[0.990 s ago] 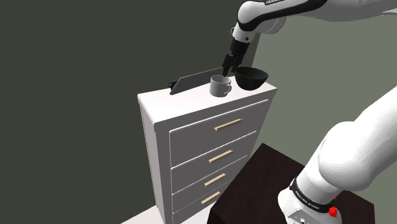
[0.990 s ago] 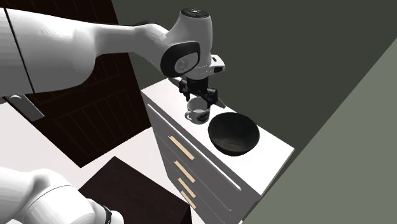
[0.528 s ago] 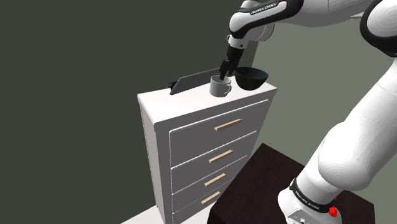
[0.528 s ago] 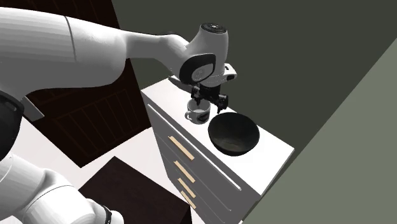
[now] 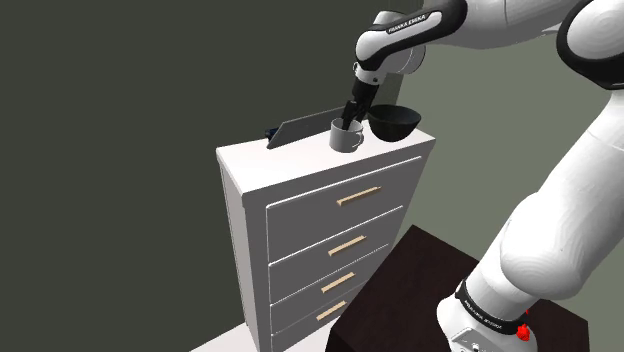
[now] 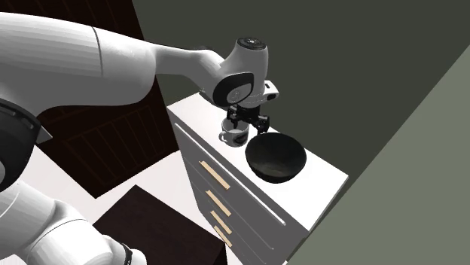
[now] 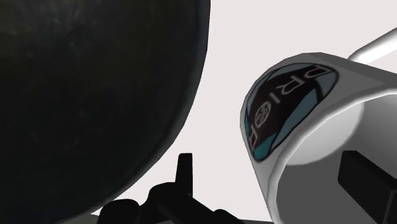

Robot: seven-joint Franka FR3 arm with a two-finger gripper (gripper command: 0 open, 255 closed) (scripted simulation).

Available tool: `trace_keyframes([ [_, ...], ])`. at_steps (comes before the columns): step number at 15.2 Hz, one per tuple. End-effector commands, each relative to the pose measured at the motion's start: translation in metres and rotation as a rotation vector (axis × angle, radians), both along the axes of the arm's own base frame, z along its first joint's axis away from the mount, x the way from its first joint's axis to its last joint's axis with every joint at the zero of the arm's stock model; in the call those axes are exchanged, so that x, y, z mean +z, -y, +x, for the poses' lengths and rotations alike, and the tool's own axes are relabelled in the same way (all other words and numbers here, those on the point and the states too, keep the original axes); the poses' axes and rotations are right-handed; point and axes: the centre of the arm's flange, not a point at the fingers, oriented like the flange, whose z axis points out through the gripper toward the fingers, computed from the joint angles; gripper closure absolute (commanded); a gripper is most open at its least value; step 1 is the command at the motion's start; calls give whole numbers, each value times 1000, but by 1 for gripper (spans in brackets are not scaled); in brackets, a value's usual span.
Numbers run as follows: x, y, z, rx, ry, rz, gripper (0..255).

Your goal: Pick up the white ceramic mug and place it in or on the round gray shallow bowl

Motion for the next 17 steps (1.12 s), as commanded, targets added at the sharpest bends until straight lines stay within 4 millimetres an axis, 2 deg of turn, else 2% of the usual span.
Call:
trace_keyframes([
  [1, -7, 3, -2, -7, -15, 4, 0],
  [4, -7, 3, -2, -7, -15, 4, 0],
  [5, -8, 5, -2, -7, -15, 4, 255],
  [13, -12, 5, -1, -7, -15, 4, 255],
  [17, 9, 3, -2, -7, -15, 4, 255],
])
